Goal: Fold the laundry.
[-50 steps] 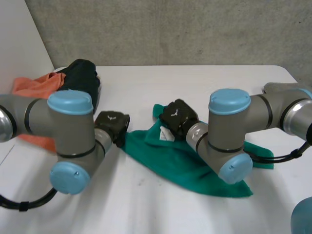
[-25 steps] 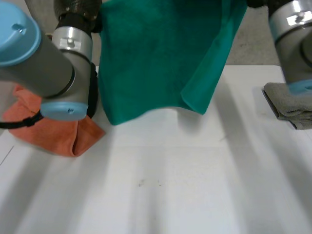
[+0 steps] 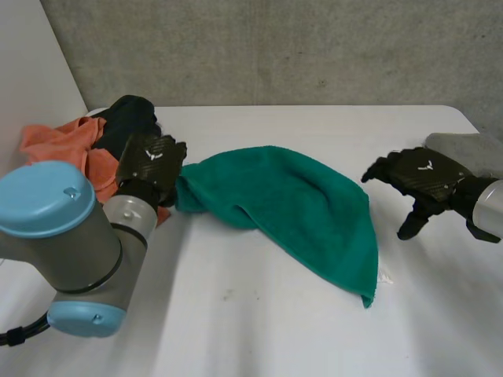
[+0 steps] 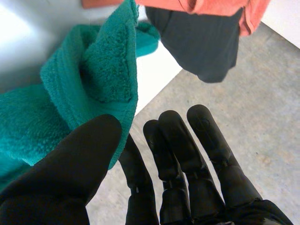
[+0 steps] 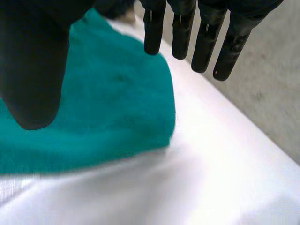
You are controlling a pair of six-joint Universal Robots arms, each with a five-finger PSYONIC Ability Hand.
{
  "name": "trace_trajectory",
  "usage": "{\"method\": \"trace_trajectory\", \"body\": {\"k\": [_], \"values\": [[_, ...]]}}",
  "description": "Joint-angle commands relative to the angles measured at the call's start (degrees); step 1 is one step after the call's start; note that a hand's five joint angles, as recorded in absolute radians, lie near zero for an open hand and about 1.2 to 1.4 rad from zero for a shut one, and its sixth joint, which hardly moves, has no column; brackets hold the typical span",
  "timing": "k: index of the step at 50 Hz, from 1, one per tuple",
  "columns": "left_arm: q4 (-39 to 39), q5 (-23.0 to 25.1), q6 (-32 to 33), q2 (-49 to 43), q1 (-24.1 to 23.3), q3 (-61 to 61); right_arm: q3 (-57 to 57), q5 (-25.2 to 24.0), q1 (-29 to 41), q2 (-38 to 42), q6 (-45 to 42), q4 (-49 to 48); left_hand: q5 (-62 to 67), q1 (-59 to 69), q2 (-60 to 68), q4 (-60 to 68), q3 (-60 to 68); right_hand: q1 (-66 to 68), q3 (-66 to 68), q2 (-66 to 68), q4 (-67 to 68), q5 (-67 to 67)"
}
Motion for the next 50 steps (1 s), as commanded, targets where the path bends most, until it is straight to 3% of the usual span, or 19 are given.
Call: {"method": "trace_trajectory", "body": {"k": [1,9,20,23,30,34,37,44,50], "values": [[-0.34,-0.16,-0.04,0.3,0.41,4.68,-1.1,15.55,4.37,0.06,10.42,0.77,13.78,14.47,11.42,11.35,11.76,-3.59,-5.94,-6.56,-5.7,-5.85],[-4.55,0.11,-0.39,2.05,-0.03,8.99,3.54,23.3,9.9,-1.69,28.81,0.68,13.78,14.47,11.42,11.35,11.76,-5.62,-7.96,-8.58,-7.73,-7.87],[-5.87,1.86,-0.48,4.78,-0.47,12.24,15.4,33.49,21.86,-3.46,32.87,-10.37,13.78,14.47,11.42,11.35,11.76,-2.94,-5.29,-5.9,-5.05,-5.2],[-5.87,1.86,-0.57,4.78,-0.55,12.68,16.73,36.74,24.85,-2.59,32.17,-14.77,13.78,14.47,11.42,11.35,11.76,0.76,-1.59,-2.2,-1.35,-1.5],[-5.87,1.86,-0.57,4.69,-0.47,12.77,16.56,39.39,26.27,3.74,29.01,-19.36,13.78,14.47,11.42,11.35,11.76,7.33,4.98,4.36,5.22,5.07],[-5.96,1.78,-0.65,4.69,-0.29,12.6,16.03,40.62,25.48,5.42,25.15,-21.81,13.78,14.47,11.42,11.35,11.76,30.99,28.64,28.03,28.88,28.73],[-5.96,1.78,-0.74,4.78,-0.12,12.42,15.68,42.64,25.04,5.33,21.98,-24.8,13.78,14.47,11.42,11.35,11.76,61.07,58.72,58.1,58.96,58.81],[-8.94,1.86,-0.57,7.14,0.24,10.67,15.59,43.79,22.58,-1.07,15.48,-27.27,13.78,14.47,11.42,11.35,11.76,62.45,60.1,59.49,60.34,60.19],[-16.67,2.13,0.14,9.96,1.64,6.98,13.32,40.11,14.5,-11.18,2.31,-20.43,13.78,14.47,11.42,11.35,11.76,62.45,60.1,59.49,60.34,60.19]]}}
